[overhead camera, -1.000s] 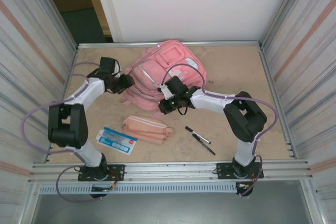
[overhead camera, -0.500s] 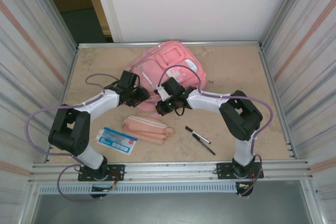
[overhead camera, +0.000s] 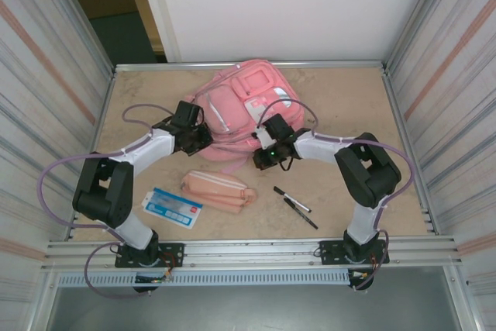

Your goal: Pack the student bag

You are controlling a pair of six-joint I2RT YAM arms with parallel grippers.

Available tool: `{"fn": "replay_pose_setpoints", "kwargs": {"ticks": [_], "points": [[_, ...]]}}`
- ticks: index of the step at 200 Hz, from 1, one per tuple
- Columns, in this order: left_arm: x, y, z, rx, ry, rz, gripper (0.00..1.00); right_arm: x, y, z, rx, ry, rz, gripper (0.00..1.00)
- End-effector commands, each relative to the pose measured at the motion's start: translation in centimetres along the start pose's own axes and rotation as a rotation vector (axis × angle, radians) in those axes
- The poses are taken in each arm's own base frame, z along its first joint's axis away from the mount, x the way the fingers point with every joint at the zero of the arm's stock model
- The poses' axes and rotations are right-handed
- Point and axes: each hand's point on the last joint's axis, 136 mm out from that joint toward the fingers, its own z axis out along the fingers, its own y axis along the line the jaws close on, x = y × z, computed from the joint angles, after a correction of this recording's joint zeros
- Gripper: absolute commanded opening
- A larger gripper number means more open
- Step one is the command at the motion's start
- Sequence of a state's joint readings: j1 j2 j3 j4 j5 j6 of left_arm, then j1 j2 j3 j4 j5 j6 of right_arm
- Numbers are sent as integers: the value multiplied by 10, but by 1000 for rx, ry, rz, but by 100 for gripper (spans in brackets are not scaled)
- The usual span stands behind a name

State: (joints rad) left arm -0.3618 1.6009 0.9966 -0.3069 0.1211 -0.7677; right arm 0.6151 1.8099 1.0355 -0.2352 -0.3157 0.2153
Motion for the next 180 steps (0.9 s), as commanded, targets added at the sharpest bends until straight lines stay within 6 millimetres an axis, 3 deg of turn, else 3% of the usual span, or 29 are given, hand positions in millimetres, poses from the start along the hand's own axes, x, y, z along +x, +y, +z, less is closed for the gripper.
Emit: {"fn": "replay_pose_setpoints", "kwargs": {"ticks": [1,23,46,76,85,123,163,167,170,171,173,180], "points": [[-16,-9,-13,35,-33,34,0,16,-40,-12,112,34,43,4],[-13,-17,-13,73,-8,58,0,22,-70,-12,195,60,105,7],[-6,-27,-12,128,34,60,0,16,-70,-17,190,33,107,16],[2,-38,-23,158,31,97,28,4,-58,-34,175,-30,57,27],[1,-41,-31,165,23,108,33,2,-58,-43,196,-53,38,29],[-9,-57,-63,155,-12,245,42,-21,-52,-98,300,-221,-51,36],[-25,-55,-60,52,-18,254,49,-48,-66,-177,532,-480,-27,49],[-27,-55,-57,44,-21,251,50,-50,-67,-185,551,-507,-16,55],[-29,-54,-55,39,-23,248,50,-52,-69,-191,571,-524,-8,77],[-29,-54,-54,37,-24,248,50,-52,-70,-193,577,-529,-5,89],[-30,-54,-52,33,-26,245,50,-53,-71,-197,588,-542,1,98],[-34,-53,-46,23,-28,236,50,-54,-74,-209,615,-575,28,99]]}}
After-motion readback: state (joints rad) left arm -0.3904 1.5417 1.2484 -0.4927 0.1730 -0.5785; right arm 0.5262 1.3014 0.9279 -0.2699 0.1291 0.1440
